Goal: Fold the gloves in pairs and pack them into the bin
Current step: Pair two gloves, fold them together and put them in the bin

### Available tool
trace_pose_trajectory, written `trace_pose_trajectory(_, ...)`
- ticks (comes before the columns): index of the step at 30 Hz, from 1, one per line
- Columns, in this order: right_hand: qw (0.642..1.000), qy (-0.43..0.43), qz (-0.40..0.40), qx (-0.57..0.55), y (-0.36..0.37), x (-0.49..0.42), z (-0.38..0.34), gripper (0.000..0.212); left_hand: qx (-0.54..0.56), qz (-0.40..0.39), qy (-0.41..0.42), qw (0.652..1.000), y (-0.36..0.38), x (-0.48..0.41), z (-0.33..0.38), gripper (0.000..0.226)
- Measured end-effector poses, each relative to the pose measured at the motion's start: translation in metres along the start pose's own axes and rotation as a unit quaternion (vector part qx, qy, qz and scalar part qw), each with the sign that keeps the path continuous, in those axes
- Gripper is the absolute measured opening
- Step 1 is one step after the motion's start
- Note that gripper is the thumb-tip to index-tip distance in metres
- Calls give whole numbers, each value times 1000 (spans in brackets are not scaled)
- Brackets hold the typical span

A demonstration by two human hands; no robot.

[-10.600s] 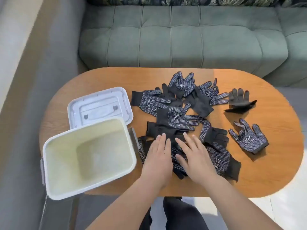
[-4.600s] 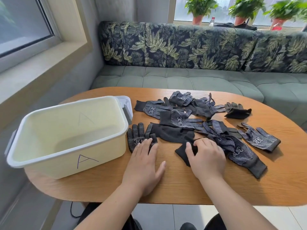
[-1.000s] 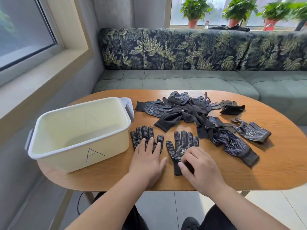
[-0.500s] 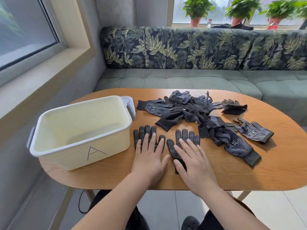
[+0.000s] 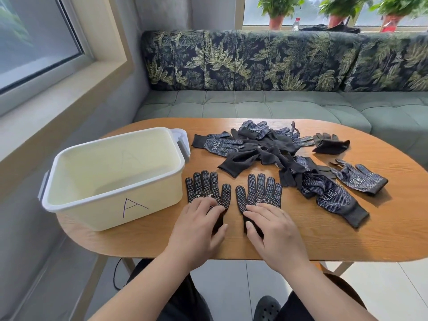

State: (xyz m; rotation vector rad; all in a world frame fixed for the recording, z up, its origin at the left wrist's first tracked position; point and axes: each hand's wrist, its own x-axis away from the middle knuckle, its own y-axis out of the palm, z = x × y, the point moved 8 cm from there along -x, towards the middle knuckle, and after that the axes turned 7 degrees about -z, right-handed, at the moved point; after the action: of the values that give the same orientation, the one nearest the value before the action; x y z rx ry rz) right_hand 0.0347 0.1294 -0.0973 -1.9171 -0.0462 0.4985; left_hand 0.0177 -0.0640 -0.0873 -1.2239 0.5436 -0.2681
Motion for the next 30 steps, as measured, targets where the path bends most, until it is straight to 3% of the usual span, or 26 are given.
trace_pose_trajectory(5, 1000, 1, 10, -26, 0, 0, 1, 29, 27, -30, 26, 999, -1, 14, -10, 35)
trace_pose_trajectory(13, 999, -2, 20, -33, -7, 2, -2, 19, 44, 50, 45, 997, -11, 19, -3, 13)
trace_pose_trajectory(17, 999, -27, 26, -32, -8, 2, -6, 19, 137, 78, -37, 987, -18, 23, -10, 6)
trace_pose_trajectory(21, 997, -32, 54, -37, -14, 3, -7, 27, 343, 137, -197, 908, -33, 25, -18, 6)
trace_pose_trajectory(25, 998, -46, 18, -32, -15, 3, -14, 83, 487, 157, -222, 830, -34, 3, 4, 10)
trace_pose_trajectory(27, 999, -31, 0, -42, -13, 2, -11, 99, 524, 136, -212, 813, -26, -7, 25, 11)
trace_pose_trajectory(28, 998, -22, 9, -58, -13, 1, -8, 92, 523, 124, -205, 818, -21, -10, 36, 11)
trace_pose_trajectory(30, 994, -13, 46, -97, -17, 0, -3, 55, 471, 114, -185, 855, -12, -11, 55, 10)
